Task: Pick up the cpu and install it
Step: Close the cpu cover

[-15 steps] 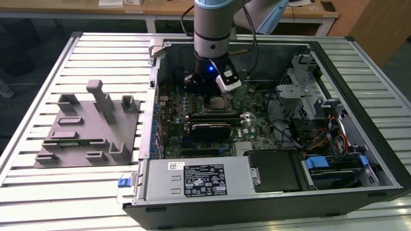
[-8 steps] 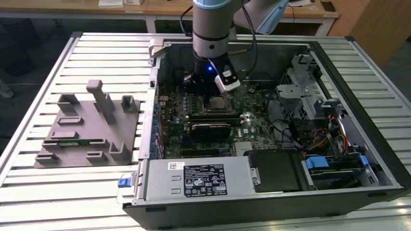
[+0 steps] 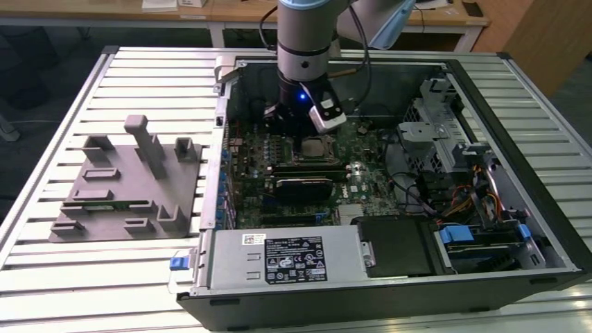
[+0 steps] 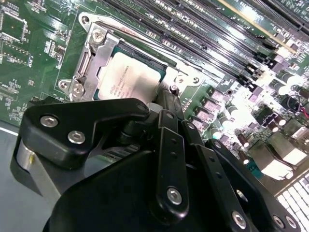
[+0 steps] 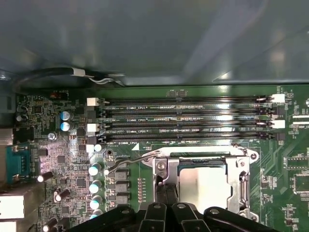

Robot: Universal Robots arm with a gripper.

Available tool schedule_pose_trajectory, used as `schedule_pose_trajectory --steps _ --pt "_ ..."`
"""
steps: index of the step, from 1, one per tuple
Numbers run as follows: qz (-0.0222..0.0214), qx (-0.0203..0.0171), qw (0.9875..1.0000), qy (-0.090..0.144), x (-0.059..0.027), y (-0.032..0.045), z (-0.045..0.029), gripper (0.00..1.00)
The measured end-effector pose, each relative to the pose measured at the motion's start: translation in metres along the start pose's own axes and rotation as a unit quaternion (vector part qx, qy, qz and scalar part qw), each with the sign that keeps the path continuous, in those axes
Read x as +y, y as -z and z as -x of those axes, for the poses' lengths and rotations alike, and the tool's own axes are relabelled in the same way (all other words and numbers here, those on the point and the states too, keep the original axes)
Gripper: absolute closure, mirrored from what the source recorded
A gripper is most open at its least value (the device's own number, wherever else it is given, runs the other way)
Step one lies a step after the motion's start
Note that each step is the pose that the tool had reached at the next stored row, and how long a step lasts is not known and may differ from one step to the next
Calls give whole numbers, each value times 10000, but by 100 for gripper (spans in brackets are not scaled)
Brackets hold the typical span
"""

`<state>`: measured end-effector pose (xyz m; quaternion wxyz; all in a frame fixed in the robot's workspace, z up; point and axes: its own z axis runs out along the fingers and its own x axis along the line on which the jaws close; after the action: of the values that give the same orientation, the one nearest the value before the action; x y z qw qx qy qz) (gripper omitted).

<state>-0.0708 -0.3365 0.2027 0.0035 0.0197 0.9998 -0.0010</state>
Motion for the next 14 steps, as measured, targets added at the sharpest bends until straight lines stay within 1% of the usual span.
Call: schedule_pose_trajectory --steps 3,8,10,13,14 --pt "0 -12 10000 0 0 55 0 89" --pt "1 -36 10000 0 0 191 2 89" --pt "-1 -45 10000 0 -1 230 2 89" --pt "-1 -50 10000 0 0 240 2 89" --pt "-13 -55 10000 -1 0 239 1 89"
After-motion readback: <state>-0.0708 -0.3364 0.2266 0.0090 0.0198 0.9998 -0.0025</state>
